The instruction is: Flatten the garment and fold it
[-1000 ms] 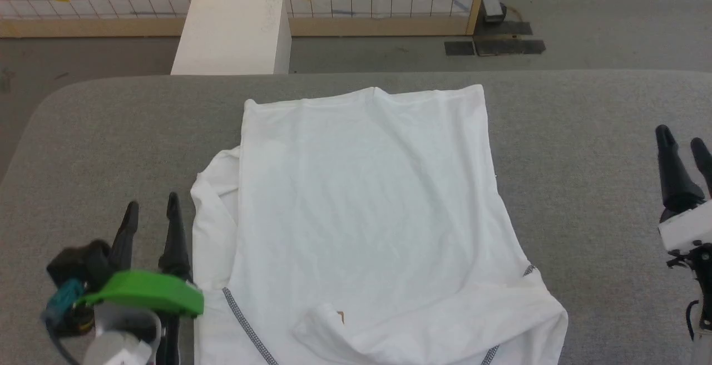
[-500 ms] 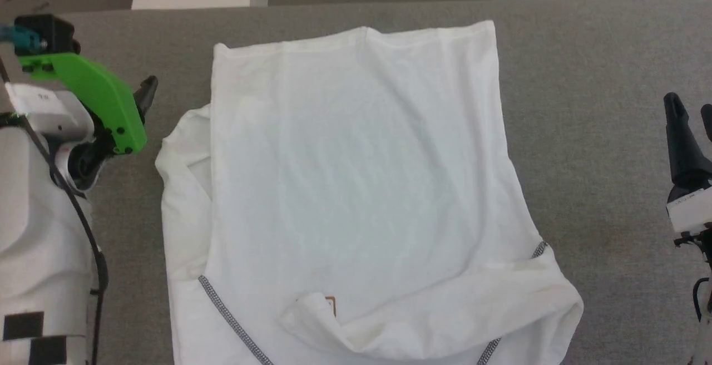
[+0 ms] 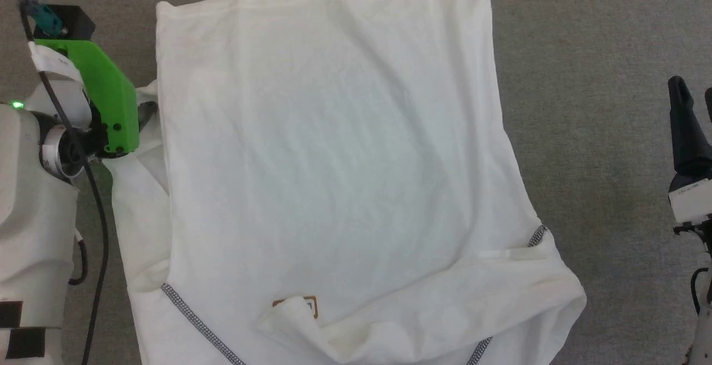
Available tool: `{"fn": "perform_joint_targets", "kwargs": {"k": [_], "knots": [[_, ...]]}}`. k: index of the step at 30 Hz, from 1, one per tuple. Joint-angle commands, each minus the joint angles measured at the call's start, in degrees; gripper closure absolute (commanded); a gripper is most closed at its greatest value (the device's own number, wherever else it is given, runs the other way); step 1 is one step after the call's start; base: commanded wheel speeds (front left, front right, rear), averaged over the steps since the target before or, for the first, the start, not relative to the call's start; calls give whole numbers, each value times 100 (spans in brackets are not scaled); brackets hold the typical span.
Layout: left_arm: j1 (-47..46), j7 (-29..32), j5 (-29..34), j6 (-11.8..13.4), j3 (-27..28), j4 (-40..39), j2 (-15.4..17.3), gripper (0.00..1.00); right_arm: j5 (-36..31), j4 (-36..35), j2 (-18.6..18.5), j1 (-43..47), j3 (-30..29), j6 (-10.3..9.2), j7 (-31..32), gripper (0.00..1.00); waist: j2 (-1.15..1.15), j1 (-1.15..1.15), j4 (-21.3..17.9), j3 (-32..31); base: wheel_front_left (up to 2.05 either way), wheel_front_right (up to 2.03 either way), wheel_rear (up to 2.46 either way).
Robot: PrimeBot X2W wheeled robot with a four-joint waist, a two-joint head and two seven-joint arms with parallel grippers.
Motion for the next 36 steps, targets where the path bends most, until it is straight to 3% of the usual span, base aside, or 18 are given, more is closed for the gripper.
{"fn": "perform_joint_targets", "kwargs": {"k": [1,3,4,9,14,26,32,36], "knots": [[43,61,-69,-31,-23,52,-31,0,46,3,4,-102,15,-8,-44,0,0,-1,-49,82,0,0,0],[94,126,-227,-32,10,73,-116,4,48,20,4,-104,17,-8,-62,0,0,-1,-45,103,0,0,0],[113,112,-296,-32,23,63,-151,100,48,25,5,-107,7,-8,-72,0,0,-1,-36,116,0,0,0],[181,-200,-470,-4,163,47,-175,100,40,76,5,-120,-13,-8,-97,0,0,-1,9,89,0,0,0],[237,-904,-547,281,609,97,-109,100,6,152,5,-134,0,-8,-119,0,0,-1,87,-85,0,0,0],[939,-2327,-491,1289,1762,223,334,100,-60,306,5,-13,-34,-8,-86,0,0,-1,458,-690,0,0,0],[1250,-2876,-646,1411,2158,182,307,100,-46,388,5,47,-21,-8,-76,0,0,-1,570,-963,0,0,0],[1530,-3374,-855,1219,2472,38,327,100,-32,501,5,122,-25,-8,-97,0,0,-1,603,-1243,0,0,0]]}}
